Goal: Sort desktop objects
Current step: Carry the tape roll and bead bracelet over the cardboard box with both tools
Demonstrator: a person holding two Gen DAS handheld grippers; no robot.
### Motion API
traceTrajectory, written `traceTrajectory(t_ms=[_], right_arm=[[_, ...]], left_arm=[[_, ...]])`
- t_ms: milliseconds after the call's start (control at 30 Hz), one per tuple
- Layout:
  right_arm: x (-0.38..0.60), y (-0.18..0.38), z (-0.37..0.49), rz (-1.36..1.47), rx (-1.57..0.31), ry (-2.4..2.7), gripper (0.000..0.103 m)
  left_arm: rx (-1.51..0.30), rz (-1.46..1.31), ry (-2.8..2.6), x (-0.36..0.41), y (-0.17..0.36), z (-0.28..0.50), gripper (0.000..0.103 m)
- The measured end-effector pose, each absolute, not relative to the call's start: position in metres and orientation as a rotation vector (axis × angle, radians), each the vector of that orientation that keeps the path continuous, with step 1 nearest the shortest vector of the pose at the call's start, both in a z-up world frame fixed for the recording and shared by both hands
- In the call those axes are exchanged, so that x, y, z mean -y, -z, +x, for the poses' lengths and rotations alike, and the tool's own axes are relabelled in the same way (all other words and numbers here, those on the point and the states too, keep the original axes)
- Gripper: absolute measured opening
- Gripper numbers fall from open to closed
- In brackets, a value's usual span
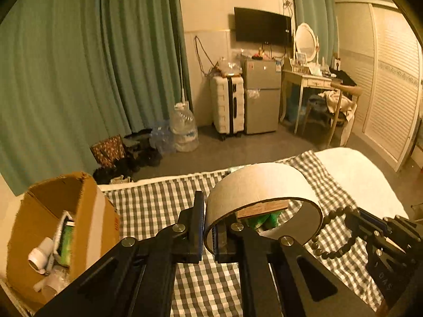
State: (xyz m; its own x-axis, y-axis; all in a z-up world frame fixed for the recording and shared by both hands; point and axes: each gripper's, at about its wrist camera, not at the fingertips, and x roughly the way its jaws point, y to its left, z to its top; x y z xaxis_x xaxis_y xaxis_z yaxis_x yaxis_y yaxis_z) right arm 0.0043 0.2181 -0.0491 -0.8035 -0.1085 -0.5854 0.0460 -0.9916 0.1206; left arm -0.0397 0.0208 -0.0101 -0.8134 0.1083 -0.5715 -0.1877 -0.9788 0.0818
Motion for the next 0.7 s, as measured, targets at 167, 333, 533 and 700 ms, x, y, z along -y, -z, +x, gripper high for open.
traceTrajectory(t_ms=[167,333,533,700], right_arm=[[-0.219,0.028,0.011,0.886,0.151,2.907,0.011],[-0.224,0.006,0.016,0.829,0.17,2.913,0.011],[-0.214,-0.025,0.023,0.754,0.145,2.93,0.011],[-0.197,-0.043,0.028,0.71,0.105,2.937,0.011]], left_arm=[[-0.185,-0.85,-2.871,-0.008,-0.009,-0.015,0.005],[-0.138,-0.809,-2.897,0.006,-0.03,0.0,0.005],[-0.118,-0.742,-2.919,0.022,-0.049,0.018,0.005],[-0.093,-0.685,-2.949,0.037,-0.063,0.023,0.005]])
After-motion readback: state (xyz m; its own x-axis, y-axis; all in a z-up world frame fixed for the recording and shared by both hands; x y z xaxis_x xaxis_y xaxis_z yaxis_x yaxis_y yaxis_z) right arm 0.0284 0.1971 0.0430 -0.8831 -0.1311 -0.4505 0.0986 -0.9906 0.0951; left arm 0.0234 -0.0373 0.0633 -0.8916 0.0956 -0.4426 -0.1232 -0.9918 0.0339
